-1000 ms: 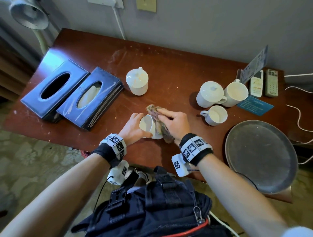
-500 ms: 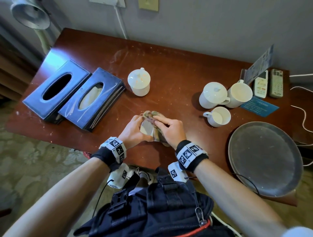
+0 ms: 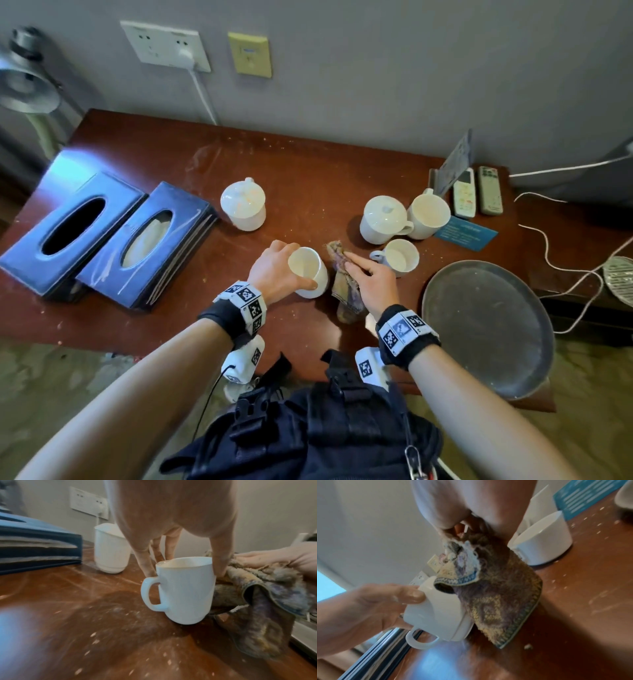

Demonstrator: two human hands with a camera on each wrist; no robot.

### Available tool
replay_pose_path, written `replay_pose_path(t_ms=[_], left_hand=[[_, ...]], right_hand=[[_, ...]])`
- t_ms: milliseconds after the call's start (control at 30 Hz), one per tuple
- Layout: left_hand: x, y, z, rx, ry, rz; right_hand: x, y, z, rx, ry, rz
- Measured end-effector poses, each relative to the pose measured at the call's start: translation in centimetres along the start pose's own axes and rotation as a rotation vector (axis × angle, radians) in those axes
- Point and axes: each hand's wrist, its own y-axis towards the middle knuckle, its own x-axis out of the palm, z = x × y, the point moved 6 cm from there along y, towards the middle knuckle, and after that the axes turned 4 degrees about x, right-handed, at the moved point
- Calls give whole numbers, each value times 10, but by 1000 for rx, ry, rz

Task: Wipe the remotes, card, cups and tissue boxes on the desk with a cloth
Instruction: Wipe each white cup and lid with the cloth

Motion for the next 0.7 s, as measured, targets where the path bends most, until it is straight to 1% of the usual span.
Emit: replay_pose_path(t_ms=[133, 267, 467, 533, 633, 700], left_hand=[[12, 20, 36, 57, 159, -10], [23, 37, 69, 89, 243, -18], [39, 50, 94, 153, 304, -28], [42, 49, 95, 144, 281, -23], [38, 46, 95, 78, 235, 32], [33, 45, 97, 22, 284, 63]], right_hand=[[-36, -1, -2, -28, 12, 80], [-71, 2, 4, -12, 29, 189], [-104, 1, 6, -13, 6, 223], [-108, 3, 8, -14, -10, 215], [-108, 9, 12, -21, -28, 189], [-106, 13, 13, -25, -26, 168]])
